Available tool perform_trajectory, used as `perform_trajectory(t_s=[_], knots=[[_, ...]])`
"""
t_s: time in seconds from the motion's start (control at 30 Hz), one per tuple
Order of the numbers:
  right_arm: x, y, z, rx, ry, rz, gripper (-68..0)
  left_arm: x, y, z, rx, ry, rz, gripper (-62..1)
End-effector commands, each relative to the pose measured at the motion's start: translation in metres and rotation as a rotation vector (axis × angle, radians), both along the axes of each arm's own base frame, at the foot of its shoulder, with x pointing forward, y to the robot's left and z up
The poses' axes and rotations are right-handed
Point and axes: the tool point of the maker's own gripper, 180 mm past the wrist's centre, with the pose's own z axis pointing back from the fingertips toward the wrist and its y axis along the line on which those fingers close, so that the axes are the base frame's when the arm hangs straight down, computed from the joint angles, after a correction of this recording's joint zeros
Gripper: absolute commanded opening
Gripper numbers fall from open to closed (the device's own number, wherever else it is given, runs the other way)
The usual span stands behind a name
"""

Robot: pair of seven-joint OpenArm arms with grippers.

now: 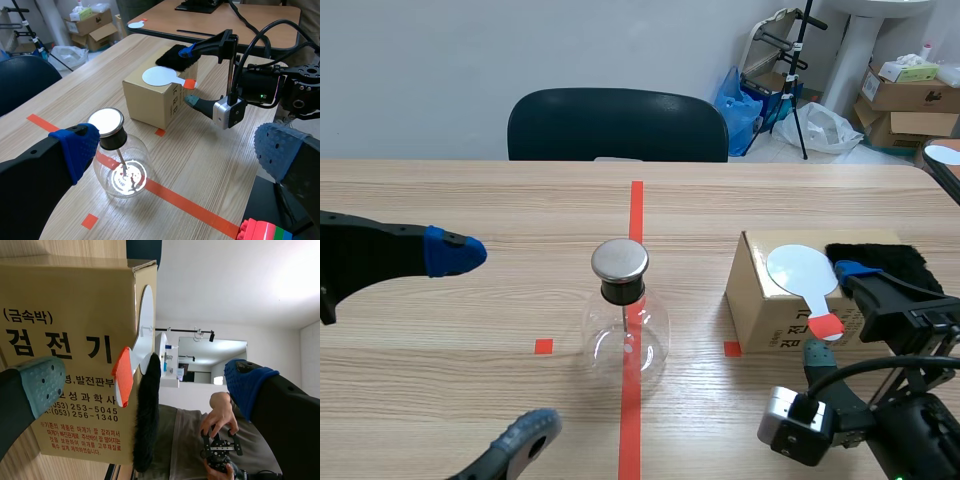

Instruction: Do the electroscope experiment

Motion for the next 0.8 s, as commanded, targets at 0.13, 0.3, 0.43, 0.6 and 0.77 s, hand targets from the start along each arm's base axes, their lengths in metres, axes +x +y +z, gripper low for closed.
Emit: perform_trajectory(t_s=[0.13,0.3,0.43,0.6,0.77], knots=[[0.0027,-0.0040,0.0135,-0.011,-0.071,-0.001,0.4,0.0000,-0.0022,0.0049,-0.036,0.000,0.007,1.4],[0.0027,-0.0040,0.0135,-0.011,-0.071,-0.001,0.4,0.0000,-0.0022,0.0049,-0.036,0.000,0.007,1.4],[0.0027,-0.0040,0.0136,-0.011,-0.071,-0.001,0.4,0.0000,-0.0022,0.0049,-0.036,0.000,0.007,1.4],[0.0026,-0.0050,0.0137,-0.004,-0.070,-0.007,0.4,0.0000,-0.0022,0.0049,-0.036,0.000,0.007,1.4],[0.0028,-0.0049,0.0139,-0.004,-0.071,-0.007,0.4,0.0000,-0.0021,0.0047,-0.035,0.001,0.007,1.4]])
